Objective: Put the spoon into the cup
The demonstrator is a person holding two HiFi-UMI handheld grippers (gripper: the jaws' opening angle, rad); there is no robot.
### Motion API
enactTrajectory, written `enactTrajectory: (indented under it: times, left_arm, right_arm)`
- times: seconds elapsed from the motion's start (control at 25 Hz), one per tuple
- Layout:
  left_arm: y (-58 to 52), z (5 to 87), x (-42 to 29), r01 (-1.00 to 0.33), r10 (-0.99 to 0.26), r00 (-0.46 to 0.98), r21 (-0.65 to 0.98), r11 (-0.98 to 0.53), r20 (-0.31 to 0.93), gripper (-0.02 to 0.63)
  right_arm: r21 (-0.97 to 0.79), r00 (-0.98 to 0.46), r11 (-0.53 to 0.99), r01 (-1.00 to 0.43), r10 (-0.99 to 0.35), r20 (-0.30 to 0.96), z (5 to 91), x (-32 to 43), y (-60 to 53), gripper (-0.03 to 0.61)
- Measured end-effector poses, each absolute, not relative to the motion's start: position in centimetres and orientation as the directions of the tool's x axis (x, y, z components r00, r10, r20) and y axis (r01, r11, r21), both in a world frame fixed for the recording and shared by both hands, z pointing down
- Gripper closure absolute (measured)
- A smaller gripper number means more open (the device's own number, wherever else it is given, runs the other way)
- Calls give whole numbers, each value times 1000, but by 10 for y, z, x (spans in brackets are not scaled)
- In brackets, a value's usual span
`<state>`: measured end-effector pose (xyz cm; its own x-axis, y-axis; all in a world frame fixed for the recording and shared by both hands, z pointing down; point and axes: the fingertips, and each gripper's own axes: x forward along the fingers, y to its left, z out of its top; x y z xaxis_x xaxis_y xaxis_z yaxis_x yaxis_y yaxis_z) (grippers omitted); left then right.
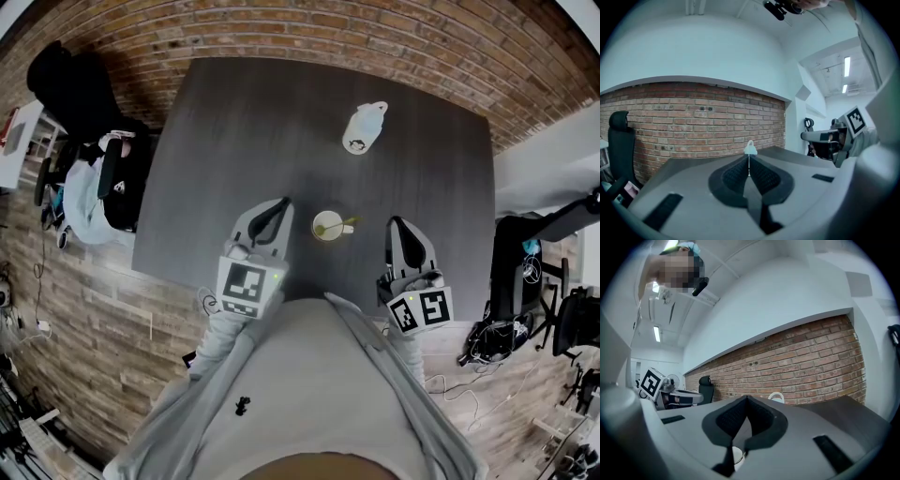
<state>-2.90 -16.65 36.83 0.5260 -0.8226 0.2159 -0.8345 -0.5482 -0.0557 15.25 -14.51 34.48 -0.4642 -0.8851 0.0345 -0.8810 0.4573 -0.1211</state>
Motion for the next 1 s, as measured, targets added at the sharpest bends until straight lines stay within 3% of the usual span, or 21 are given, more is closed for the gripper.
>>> enactTrajectory:
  times: [1.0]
  left_arm:
    - [-166, 376, -28, -842, -826, 513, -51, -537, 234, 594]
  right_arm:
    - [-113, -497, 491, -864, -867, 35, 351, 144, -141, 561]
